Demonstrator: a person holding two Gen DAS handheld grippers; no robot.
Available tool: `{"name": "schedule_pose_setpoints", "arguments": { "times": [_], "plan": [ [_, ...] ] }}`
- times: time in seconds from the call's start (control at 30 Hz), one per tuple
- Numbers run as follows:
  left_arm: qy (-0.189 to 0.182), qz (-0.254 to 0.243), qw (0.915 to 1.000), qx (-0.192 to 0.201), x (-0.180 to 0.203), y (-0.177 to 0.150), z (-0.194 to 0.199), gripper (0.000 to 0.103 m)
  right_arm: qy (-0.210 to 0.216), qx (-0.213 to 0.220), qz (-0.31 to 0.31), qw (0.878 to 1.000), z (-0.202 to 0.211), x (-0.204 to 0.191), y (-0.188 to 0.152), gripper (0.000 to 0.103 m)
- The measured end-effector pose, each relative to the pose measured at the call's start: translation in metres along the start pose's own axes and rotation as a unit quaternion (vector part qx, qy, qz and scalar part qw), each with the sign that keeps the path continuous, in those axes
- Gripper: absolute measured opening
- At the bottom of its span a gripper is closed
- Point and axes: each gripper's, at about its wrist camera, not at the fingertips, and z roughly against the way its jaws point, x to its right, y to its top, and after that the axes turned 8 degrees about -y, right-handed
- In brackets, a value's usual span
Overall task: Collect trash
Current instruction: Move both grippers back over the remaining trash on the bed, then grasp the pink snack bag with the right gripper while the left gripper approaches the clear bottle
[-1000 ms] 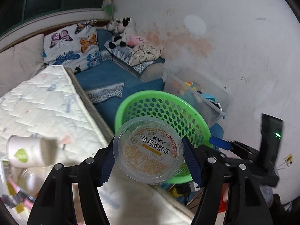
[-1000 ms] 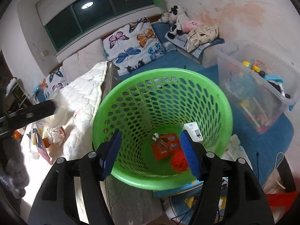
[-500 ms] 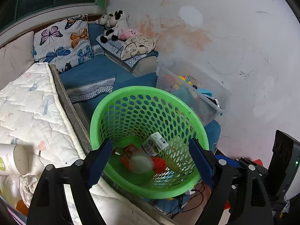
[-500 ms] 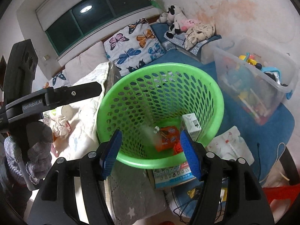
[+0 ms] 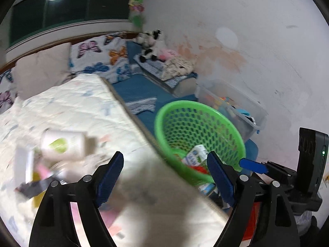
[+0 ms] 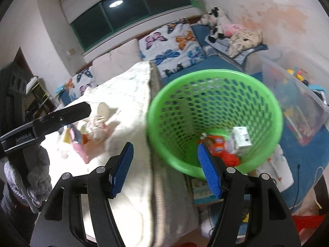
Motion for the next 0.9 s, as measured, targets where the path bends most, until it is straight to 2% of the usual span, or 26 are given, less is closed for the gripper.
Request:
{"name": "schedule_pose_setpoints", "arguments": {
  "times": [0.2, 0.4, 0.6, 0.9],
  "plan": [
    [0.054, 0.035, 0.9978, 0.018, -0.04, -0.023, 0.042, 0.081, 0.031, -0.009, 0.041, 0.999, -0.011, -0.046, 0.002, 0.065],
    [0.1, 0.077, 0.9915, 0.031, -0.086, -0.05, 0.08, 0.081, 0.06, -0.016, 0.08, 0.995, -0.02, -0.088, 0.002, 0.065],
    [0.13, 0.127, 0.9824, 0.045, -0.126, -0.073, 0.114, 0.08, 0.08, -0.021, 0.144, 0.986, -0.034, -0.139, 0.005, 0.065],
    [0.154, 0.154, 0.9741, 0.06, -0.157, -0.09, 0.146, 0.079, 0.091, -0.032, 0.231, 0.968, -0.065, -0.194, 0.01, 0.065]
  ]
}}
